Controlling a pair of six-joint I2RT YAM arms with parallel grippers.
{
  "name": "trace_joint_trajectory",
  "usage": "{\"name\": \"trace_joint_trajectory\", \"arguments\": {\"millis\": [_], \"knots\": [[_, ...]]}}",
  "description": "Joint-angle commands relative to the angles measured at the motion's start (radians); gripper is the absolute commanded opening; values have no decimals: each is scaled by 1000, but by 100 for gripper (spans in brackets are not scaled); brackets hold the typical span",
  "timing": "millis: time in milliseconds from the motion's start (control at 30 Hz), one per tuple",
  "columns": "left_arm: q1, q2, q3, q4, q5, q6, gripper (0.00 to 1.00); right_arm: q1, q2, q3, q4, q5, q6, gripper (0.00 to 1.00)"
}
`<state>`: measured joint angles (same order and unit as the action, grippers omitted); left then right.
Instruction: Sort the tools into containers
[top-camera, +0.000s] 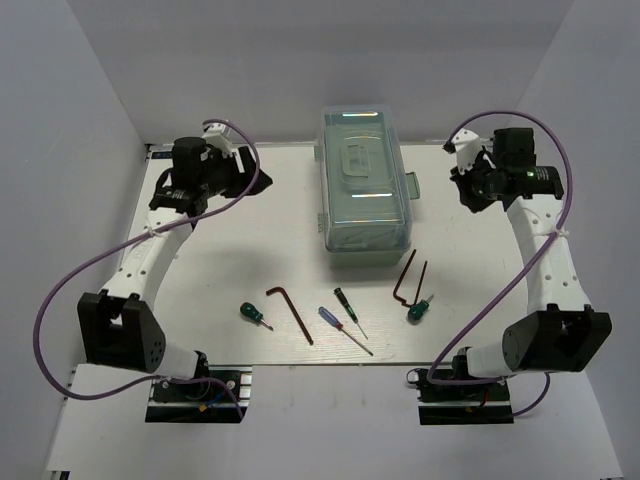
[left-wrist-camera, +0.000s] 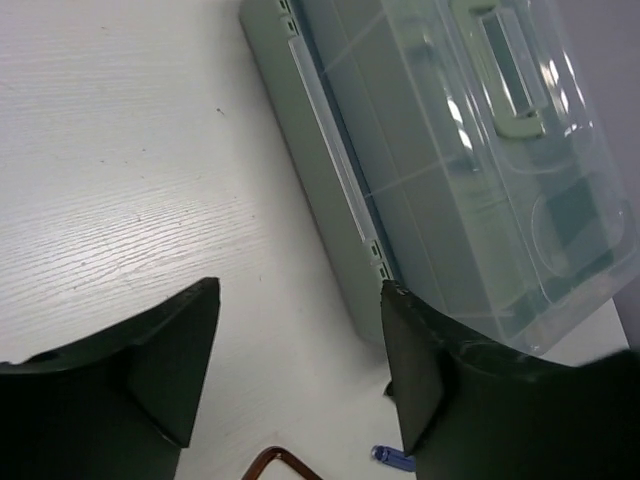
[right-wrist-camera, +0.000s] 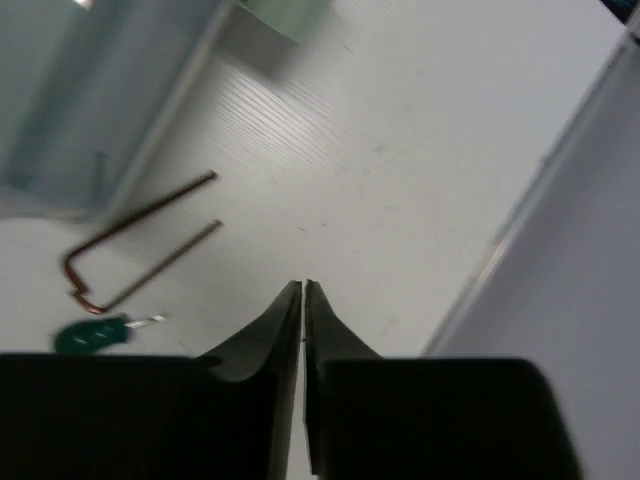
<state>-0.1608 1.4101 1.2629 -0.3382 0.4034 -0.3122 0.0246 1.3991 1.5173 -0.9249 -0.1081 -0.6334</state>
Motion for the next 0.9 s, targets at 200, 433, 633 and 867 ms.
{"name": "trace_joint_trajectory", "arguments": {"millis": [200, 433, 633, 867], "knots": [[-13, 62, 38, 113, 190, -54, 79, 89, 205, 274, 283, -648, 610, 31], [-13, 84, -10, 280, 305, -136, 45, 179, 391, 351, 587, -653, 974, 49], [-13, 118, -10, 372, 359, -200, 66, 267, 523, 426, 678, -592, 1118, 61], [-13, 145, 3, 363, 377, -200, 72, 325, 574, 469, 624, -334, 1042, 63]]}}
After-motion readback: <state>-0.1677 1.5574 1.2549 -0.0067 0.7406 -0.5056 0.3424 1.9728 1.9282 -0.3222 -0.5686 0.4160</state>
